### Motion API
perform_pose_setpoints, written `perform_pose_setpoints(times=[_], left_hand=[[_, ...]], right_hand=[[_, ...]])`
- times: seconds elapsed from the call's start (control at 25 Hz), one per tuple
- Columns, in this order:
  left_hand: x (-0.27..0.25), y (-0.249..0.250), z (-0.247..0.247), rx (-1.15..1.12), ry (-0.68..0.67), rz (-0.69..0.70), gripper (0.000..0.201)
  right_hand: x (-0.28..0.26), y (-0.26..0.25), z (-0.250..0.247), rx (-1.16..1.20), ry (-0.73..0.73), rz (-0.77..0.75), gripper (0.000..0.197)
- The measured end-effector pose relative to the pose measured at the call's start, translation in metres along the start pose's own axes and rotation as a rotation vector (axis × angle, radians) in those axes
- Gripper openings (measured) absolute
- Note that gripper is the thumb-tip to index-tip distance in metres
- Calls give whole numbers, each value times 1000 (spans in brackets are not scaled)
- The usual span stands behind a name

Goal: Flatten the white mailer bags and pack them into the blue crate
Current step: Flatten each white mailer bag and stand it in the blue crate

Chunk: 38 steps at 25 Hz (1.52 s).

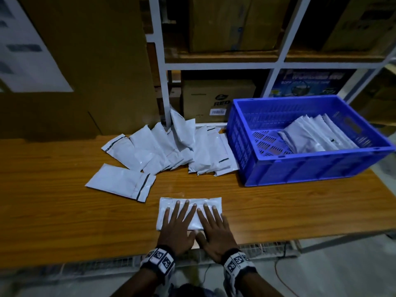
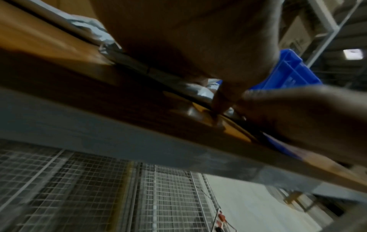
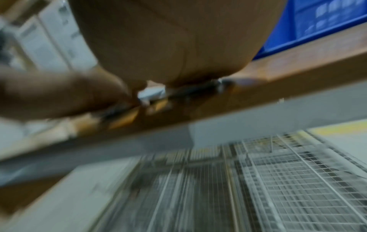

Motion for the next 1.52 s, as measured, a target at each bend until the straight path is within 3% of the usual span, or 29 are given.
perform_pose_setpoints(times=[0.16, 0.24, 0.48, 0.68, 0.96, 1.12, 1.4, 1.52], left_hand=[[7, 1, -16, 20, 132, -63, 65], [11, -3, -18, 18, 137, -125, 58], [17, -8, -5, -5, 119, -166, 58], [19, -4, -5, -41, 104, -125, 58], [18, -14, -1, -129, 127, -75, 64], [15, -19, -21, -76, 186, -65, 57], [13, -23, -6, -36, 127, -95, 59], [11, -22, -8, -28, 123, -112, 61]], right_hand=[[1, 1, 0, -13, 58, -10, 60], [3, 3, 2, 3, 64, 0, 60], [6, 1, -4, 27, 67, 14, 61], [30, -13, -27, 49, 217, 112, 56], [44, -8, 0, -28, 156, 164, 56], [49, -8, -2, -34, 113, 167, 58], [47, -5, -3, 41, 18, 121, 57], [38, -7, -5, 16, 71, 136, 57]])
Point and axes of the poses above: each hand's wrist, its own x-axis towards the middle knuckle, its own z-axis out of the palm, y = z × x, the point moved 9 cm from there along x, towards the middle knuckle, and after that the axes turned 2 degrees about z, right-handed, at the moved point
